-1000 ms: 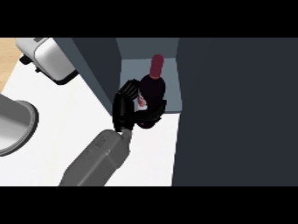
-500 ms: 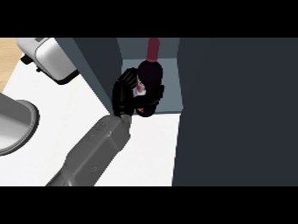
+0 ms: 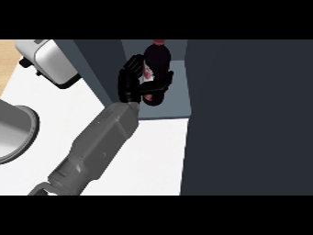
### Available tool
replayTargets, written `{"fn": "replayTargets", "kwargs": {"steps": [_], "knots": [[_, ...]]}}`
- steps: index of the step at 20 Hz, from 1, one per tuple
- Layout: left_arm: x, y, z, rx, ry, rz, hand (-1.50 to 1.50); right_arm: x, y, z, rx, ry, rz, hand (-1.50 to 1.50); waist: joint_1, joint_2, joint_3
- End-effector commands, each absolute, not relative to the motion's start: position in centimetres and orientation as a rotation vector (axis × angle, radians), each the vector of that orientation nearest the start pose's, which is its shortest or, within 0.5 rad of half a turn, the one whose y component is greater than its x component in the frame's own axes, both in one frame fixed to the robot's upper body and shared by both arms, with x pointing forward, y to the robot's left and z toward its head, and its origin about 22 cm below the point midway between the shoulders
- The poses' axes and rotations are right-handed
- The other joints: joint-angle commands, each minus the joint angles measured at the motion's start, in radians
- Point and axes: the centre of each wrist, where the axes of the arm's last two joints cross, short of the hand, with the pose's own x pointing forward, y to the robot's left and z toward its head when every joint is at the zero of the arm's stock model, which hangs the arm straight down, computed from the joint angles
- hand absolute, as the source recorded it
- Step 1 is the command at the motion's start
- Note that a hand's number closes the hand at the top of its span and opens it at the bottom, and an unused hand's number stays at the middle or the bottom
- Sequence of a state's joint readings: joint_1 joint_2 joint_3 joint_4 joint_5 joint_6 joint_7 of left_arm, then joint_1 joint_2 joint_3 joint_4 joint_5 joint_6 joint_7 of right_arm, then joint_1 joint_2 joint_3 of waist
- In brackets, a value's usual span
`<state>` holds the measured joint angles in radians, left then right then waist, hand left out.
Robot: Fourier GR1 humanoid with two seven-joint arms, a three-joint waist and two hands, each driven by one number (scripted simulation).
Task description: Pick up the wine, place it into the cabinet and close the cabinet
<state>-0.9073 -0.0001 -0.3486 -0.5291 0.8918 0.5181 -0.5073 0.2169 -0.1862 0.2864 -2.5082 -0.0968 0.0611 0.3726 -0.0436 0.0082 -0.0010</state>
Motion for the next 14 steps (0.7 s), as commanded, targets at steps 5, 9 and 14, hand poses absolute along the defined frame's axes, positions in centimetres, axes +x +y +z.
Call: {"fn": "replayTargets", "kwargs": {"steps": [5, 9, 14], "knots": [[41.6, 6.9, 4.6, 0.108, -1.641, 0.283, 1.5, 9.1, -21.2, 19.7, 0.357, -1.914, 0.32, -1.5, -0.01, -0.004, 0.001], [42.8, 10.2, 3.8, 0.24, -1.656, 0.272, 1.5, 9.3, -21.3, 18.7, 0.36, -1.907, 0.284, -1.5, -0.016, 0.002, 0.001], [43.9, 10.5, 5.2, 0.411, -1.654, 0.192, -1.5, 10.1, -21.2, 18.8, 0.374, -1.936, 0.301, -1.5, -0.015, 0.006, 0.001]]}}
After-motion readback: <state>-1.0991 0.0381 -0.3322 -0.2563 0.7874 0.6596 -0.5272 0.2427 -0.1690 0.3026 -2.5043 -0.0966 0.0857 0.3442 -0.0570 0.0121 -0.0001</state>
